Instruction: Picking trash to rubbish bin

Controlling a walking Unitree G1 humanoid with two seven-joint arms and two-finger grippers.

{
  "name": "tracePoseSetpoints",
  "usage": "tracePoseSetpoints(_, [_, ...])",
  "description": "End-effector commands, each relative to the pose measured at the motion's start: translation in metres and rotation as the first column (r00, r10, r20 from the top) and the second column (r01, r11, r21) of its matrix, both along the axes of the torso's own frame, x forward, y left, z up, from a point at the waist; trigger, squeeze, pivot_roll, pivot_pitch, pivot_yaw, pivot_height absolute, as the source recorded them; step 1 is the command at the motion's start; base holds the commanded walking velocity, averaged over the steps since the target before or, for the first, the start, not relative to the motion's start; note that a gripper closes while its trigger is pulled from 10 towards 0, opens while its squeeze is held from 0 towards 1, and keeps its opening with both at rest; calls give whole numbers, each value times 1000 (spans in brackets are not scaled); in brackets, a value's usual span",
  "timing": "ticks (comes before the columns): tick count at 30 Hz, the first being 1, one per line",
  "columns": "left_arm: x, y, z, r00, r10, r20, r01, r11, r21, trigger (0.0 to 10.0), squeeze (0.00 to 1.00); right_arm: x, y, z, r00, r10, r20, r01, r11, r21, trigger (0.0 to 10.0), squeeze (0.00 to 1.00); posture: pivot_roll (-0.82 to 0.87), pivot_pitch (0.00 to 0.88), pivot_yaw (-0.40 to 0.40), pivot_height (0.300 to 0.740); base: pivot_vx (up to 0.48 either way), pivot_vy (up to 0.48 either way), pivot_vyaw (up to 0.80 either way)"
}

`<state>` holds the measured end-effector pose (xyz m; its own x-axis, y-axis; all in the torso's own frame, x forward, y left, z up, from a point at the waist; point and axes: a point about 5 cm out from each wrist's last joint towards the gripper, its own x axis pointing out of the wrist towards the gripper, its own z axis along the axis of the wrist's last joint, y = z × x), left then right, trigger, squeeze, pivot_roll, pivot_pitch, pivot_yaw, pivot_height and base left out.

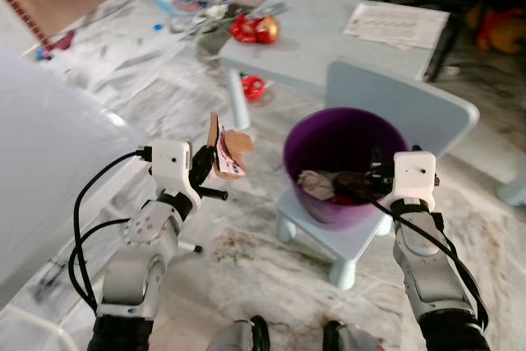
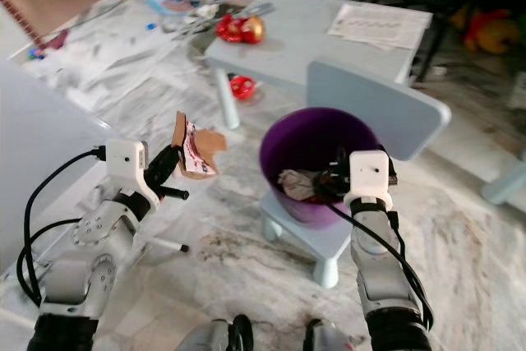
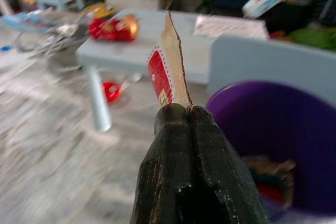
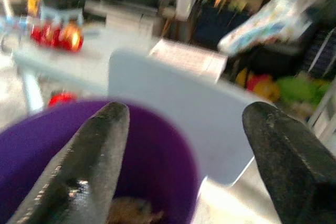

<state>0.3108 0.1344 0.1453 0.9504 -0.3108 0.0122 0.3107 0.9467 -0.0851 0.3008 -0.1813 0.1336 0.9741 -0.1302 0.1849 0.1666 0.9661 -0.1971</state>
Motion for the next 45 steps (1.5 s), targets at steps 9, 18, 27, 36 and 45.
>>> tracePoseSetpoints(9, [20,1,0,999,50,12,-50,999,-18,10000,0,-11,0,10,999,-40,-31,40,999,20,10000,71,-163,136,117,740,0,0,-531])
tracePoseSetpoints(18, [26,5,-5,997,74,14,-73,997,-27,10000,0,-11,3,22,999,-27,-44,28,999,16,10000,0,-158,129,110,740,0,0,-349])
tracePoseSetpoints(27, [27,7,-7,997,68,20,-68,998,-15,10000,0,-9,7,22,997,-21,-69,23,999,26,10000,0,-135,120,111,740,0,296,0])
tracePoseSetpoints(36, [27,10,-8,997,68,20,-68,998,-1,10000,0,-8,7,21,997,-27,-79,30,999,33,10000,0,-124,120,117,740,0,445,0])
tracePoseSetpoints(45, [27,7,-6,998,48,36,-48,999,2,10000,0,-7,6,20,995,-45,-83,48,998,28,10000,0,-121,121,119,740,0,203,0])
